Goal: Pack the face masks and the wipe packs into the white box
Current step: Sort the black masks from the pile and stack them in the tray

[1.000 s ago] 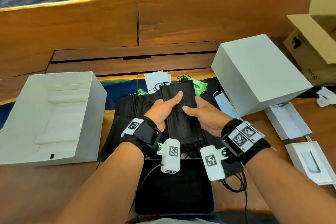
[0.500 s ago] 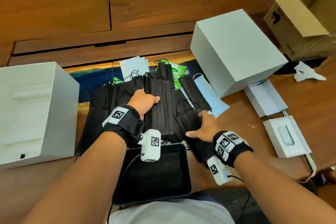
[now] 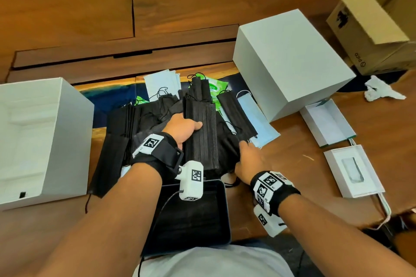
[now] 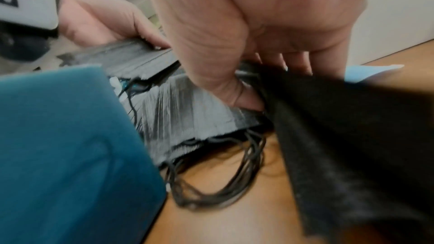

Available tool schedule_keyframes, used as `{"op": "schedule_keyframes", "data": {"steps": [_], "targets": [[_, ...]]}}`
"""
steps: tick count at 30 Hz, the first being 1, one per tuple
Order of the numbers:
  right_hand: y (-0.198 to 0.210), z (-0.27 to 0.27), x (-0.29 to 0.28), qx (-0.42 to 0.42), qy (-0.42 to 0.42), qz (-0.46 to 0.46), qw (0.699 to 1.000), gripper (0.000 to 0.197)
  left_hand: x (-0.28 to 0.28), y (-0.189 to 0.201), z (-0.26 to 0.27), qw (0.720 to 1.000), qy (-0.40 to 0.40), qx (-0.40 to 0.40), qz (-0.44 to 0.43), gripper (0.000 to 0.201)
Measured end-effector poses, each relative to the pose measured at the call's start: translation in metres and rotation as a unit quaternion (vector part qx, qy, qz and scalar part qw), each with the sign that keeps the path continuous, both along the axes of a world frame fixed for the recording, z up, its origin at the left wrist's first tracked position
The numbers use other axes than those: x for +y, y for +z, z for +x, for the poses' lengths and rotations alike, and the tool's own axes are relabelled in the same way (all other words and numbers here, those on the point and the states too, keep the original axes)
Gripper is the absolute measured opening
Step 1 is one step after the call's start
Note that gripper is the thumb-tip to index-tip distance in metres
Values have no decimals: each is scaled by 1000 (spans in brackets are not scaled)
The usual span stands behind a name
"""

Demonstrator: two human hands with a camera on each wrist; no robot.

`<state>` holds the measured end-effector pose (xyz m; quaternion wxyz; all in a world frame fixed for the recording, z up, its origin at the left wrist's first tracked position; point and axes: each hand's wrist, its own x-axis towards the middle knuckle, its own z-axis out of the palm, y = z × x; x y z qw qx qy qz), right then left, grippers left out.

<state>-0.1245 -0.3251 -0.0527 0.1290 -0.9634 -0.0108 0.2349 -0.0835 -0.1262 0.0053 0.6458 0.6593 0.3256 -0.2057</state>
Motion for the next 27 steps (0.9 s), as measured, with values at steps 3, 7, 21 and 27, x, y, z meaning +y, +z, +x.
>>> {"op": "schedule_keyframes", "data": {"steps": [3,7,21,27], "targets": [[13,13,-10,-37,-45,51,997,11,3,0,1,1000,11,-4,1,29],[56,34,-25,-57,-92,100,989,14,9,3,1,999,33,-9,-21,29],[108,44,63,124,-198,484,843,24,14,35,-30,971,94,-62,-210,72],[118,37,97,120,-132,475,861,26,35,33,-46,979,78,-64,-176,46]]}}
